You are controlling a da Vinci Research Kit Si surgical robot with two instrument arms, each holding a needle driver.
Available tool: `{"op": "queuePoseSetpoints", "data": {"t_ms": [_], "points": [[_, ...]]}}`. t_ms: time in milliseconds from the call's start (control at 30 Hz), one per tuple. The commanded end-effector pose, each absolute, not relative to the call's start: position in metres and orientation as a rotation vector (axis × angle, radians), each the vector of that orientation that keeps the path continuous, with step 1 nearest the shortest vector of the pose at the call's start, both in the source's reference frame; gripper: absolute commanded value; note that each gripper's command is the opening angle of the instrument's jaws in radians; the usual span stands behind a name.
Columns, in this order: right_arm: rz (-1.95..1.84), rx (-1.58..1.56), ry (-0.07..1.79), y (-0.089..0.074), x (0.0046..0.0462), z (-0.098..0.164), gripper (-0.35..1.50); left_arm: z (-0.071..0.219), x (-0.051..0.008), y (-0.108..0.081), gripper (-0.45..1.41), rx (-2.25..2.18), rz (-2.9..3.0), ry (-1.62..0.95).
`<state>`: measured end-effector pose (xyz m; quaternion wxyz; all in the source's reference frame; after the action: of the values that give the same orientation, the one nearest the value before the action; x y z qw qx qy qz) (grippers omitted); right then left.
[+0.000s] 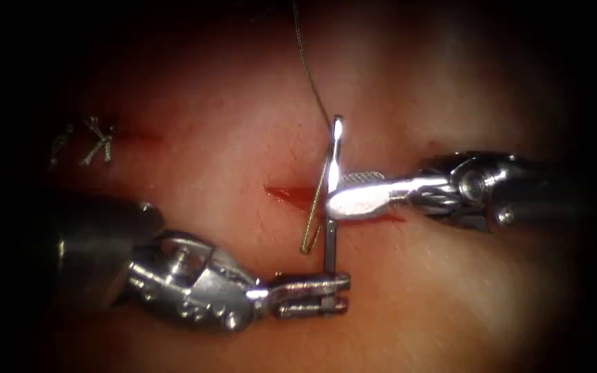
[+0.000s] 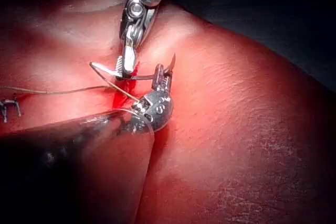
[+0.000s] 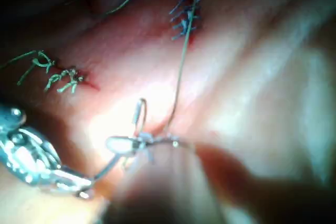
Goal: Wound Closure
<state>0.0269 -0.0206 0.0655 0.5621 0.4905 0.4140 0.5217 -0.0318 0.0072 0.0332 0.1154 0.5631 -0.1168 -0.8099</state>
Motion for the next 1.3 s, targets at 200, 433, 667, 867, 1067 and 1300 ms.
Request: {"op": "queuePoseSetpoints", "data": {"t_ms": [200, 433, 667, 867, 1067, 1300], "points": [[1.224, 1.159, 0.979, -0.0210, 0.0288, 0.0664, 0.41, 0.0335, -0.0326, 0.0070, -0.45, 1.648, -2.361, -0.348], [1.226, 1.191, 1.003, -0.0206, 0.0289, 0.0670, -0.35, 0.0331, -0.0331, 0.0067, -0.45, 1.650, -2.351, -0.347], [1.216, 1.234, 0.995, -0.0206, 0.0285, 0.0680, -0.35, 0.0330, -0.0330, 0.0069, -0.45, 1.652, -2.351, -0.346], [1.164, 1.056, 1.075, -0.0187, 0.0265, 0.0694, -0.35, 0.0305, -0.0321, 0.0093, 1.00, 1.864, -2.570, -0.012], [1.137, 0.843, 1.128, -0.0155, 0.0241, 0.0698, -0.35, 0.0290, -0.0296, 0.0103, 0.64, 1.979, -2.606, 0.234], [1.041, 0.614, 1.187, -0.0134, 0.0241, 0.0689, -0.35, 0.0337, -0.0290, 0.0102, -0.27, 1.960, -2.693, 0.459]]}}
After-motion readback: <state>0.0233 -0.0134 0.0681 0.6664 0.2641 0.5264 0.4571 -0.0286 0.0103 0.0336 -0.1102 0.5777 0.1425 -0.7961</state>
